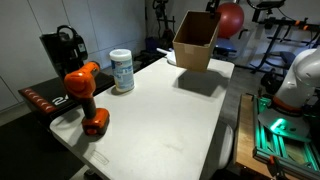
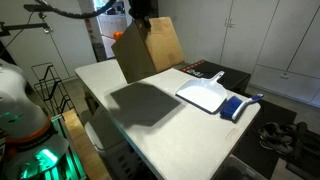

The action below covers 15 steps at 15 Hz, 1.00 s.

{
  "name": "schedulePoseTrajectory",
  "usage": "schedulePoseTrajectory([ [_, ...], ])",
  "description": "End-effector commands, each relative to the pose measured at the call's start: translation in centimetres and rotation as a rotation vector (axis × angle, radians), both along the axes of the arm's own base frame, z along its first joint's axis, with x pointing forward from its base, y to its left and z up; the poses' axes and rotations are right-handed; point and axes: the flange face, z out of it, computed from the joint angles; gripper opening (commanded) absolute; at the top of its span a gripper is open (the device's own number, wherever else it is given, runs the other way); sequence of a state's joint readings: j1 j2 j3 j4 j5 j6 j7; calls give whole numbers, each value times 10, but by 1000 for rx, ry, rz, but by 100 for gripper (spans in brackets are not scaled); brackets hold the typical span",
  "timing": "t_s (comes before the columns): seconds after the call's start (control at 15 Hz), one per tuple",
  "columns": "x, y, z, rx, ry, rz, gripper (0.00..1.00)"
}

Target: Pour the contents of the box onto the table

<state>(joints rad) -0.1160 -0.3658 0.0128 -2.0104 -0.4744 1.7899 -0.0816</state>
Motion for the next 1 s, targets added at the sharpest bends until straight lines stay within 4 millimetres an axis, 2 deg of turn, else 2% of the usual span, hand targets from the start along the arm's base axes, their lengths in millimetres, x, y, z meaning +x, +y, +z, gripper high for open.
schedulePoseTrajectory([
  [0.0,-13,11,27,-152,53,11,1],
  [0.07,-7,7,14,-92,33,3,5],
  [0.47,-10,10,19,-129,45,6,5],
  [0.53,-11,12,23,-191,53,5,1],
  [0.73,-11,33,37,-383,88,16,1],
  [0.93,-11,55,43,-544,131,42,1],
])
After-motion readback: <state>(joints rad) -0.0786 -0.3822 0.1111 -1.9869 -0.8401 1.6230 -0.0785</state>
